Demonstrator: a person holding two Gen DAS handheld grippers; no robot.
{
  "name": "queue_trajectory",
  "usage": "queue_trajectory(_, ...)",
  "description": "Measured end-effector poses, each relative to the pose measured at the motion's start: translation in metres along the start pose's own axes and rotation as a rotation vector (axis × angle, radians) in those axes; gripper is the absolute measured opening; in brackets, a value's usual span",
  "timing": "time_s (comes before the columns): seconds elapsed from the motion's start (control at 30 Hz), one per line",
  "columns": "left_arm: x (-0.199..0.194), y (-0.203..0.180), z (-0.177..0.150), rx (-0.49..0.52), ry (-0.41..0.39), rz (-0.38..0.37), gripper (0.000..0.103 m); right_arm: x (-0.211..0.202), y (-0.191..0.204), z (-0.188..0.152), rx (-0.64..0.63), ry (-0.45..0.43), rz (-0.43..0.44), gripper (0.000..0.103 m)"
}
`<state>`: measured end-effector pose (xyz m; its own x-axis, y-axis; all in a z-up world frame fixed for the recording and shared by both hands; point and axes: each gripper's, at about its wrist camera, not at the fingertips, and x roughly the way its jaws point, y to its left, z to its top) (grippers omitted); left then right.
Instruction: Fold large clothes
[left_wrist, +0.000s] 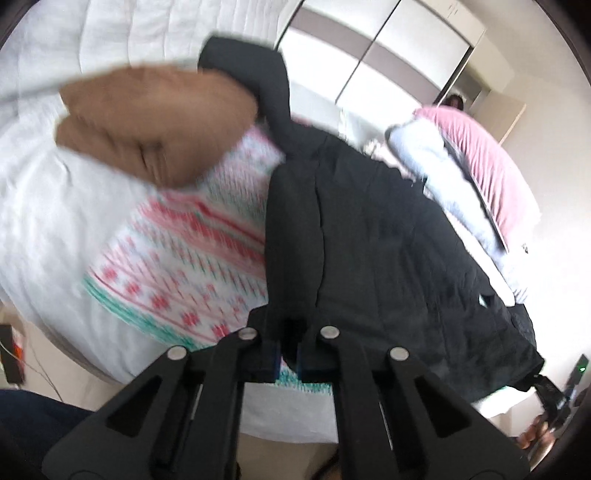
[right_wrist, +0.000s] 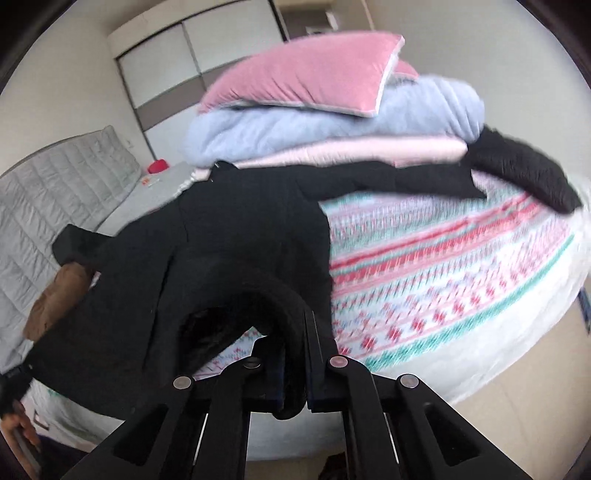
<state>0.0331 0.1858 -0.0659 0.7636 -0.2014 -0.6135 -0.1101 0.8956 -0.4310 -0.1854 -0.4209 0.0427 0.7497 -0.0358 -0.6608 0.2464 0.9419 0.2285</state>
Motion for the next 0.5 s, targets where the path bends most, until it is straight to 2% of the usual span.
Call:
queue_trajectory(0.13, -0.05, -0.007, 0.009, 0.028, -0.067, -0.036, 0.006, -0.043, -0.002, 0.01, -0.048, -0.041, -0.005, 0.006)
queue_trajectory(0.23, -0.072, -0.018, -0.001, 0.079, -0.08, -0.026, 0.006, -0.056, -0.004, 0.002, -0.089, -0.017, -0.023, 0.006)
queue_trajectory(0.37, -0.066, -0.026, -0.022, 0.135, -0.023, -0.001, 0.006, -0.041, -0.017, -0.015, -0.048, 0.07, -0.011, 0.006)
queue_trajectory(0.5, -0.059, -0.025, -0.034, 0.147, 0.007, 0.028, 0.006, -0.032, -0.023, -0.022, -0.029, 0.103, -0.061, 0.007)
